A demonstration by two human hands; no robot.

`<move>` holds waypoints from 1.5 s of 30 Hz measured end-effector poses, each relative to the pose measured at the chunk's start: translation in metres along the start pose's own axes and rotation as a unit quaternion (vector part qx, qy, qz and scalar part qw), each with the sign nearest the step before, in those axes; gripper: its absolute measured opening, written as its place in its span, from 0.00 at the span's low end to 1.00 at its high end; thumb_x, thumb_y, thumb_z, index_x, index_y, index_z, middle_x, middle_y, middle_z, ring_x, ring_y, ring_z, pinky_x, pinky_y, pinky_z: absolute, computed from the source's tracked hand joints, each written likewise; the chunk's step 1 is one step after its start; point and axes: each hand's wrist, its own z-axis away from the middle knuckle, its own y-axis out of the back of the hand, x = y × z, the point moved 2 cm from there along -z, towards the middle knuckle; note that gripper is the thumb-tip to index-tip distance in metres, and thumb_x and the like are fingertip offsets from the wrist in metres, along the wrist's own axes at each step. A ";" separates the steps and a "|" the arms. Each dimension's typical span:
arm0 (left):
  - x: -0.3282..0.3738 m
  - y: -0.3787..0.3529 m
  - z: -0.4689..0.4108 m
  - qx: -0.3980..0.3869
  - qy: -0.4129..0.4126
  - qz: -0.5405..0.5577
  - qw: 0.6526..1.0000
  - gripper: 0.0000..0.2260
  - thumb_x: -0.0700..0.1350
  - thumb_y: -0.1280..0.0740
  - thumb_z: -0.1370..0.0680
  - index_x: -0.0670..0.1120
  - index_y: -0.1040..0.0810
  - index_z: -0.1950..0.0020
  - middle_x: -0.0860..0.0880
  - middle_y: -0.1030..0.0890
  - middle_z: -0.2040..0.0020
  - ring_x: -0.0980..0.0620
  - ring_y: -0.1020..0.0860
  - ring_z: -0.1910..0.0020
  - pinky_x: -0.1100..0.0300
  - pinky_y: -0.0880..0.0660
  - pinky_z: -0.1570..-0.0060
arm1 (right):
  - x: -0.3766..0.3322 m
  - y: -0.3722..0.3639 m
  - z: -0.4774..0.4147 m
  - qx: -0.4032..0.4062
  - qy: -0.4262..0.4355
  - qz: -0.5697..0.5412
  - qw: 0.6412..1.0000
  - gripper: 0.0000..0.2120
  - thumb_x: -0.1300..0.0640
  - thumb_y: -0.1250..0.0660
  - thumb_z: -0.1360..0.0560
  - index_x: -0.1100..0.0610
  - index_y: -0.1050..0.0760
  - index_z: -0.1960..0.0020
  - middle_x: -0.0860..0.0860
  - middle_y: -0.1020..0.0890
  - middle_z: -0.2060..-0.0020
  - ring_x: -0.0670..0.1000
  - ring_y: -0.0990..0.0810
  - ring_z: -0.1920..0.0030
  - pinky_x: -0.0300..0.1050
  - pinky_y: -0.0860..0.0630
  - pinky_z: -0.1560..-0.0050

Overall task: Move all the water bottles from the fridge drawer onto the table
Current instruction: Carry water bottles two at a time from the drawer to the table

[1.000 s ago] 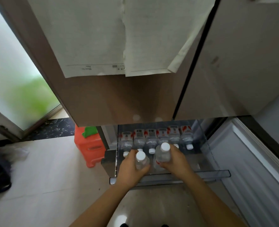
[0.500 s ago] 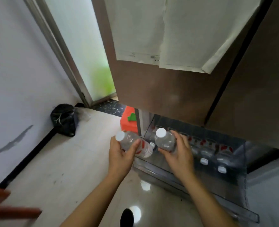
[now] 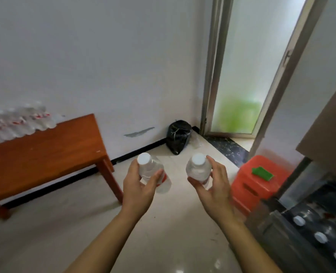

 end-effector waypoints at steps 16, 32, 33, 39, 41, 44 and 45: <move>-0.164 0.429 -0.048 0.230 0.080 -0.075 0.967 0.20 0.52 0.29 0.26 0.51 0.26 0.36 0.56 0.20 0.45 0.60 0.22 0.46 0.61 0.24 0.48 | -0.225 -0.436 0.004 -0.258 0.105 -0.107 0.954 0.37 0.40 0.26 0.29 0.45 0.38 0.25 0.40 0.29 0.34 0.39 0.30 0.35 0.44 0.24 0.37; -0.320 0.605 -0.277 0.263 0.123 -0.158 0.944 0.21 0.58 0.31 0.27 0.56 0.27 0.35 0.59 0.25 0.40 0.58 0.24 0.41 0.58 0.24 0.43 | -0.295 -0.758 -0.154 -0.310 0.134 -0.115 0.934 0.35 0.44 0.24 0.30 0.42 0.36 0.28 0.36 0.31 0.36 0.31 0.31 0.42 0.24 0.35 0.50; -0.326 0.618 -0.293 0.265 0.124 -0.157 0.943 0.22 0.59 0.31 0.28 0.56 0.27 0.36 0.59 0.26 0.40 0.57 0.25 0.40 0.58 0.25 0.42 | -0.303 -0.776 -0.168 -0.312 0.141 -0.115 0.933 0.36 0.44 0.23 0.30 0.42 0.36 0.28 0.36 0.31 0.36 0.30 0.31 0.42 0.24 0.35 0.50; -0.376 0.691 -0.357 0.290 0.161 -0.149 0.931 0.22 0.60 0.31 0.29 0.54 0.27 0.38 0.54 0.29 0.40 0.55 0.25 0.42 0.57 0.25 0.43 | -0.341 -0.876 -0.212 -0.347 0.155 -0.081 0.921 0.37 0.46 0.22 0.31 0.46 0.35 0.27 0.43 0.28 0.33 0.37 0.33 0.38 0.25 0.38 0.47; -0.402 0.716 -0.379 0.299 0.179 -0.150 0.925 0.18 0.54 0.29 0.26 0.54 0.28 0.39 0.54 0.30 0.40 0.56 0.26 0.43 0.56 0.26 0.42 | -0.347 -0.911 -0.222 -0.357 0.156 -0.074 0.918 0.37 0.44 0.23 0.32 0.46 0.35 0.27 0.44 0.28 0.33 0.38 0.32 0.38 0.29 0.36 0.43; -0.452 0.753 -0.412 0.298 0.194 -0.160 0.921 0.17 0.48 0.28 0.24 0.51 0.28 0.38 0.53 0.32 0.40 0.55 0.28 0.43 0.53 0.25 0.41 | -0.350 -0.964 -0.230 -0.359 0.142 -0.045 0.922 0.38 0.41 0.24 0.32 0.47 0.35 0.27 0.43 0.28 0.33 0.40 0.30 0.38 0.37 0.31 0.41; -0.470 0.765 -0.423 0.295 0.197 -0.163 0.921 0.17 0.48 0.28 0.24 0.50 0.27 0.38 0.52 0.33 0.40 0.55 0.28 0.43 0.53 0.25 0.41 | -0.350 -0.983 -0.233 -0.358 0.135 -0.032 0.923 0.38 0.40 0.24 0.32 0.47 0.35 0.27 0.43 0.28 0.33 0.41 0.29 0.38 0.36 0.31 0.42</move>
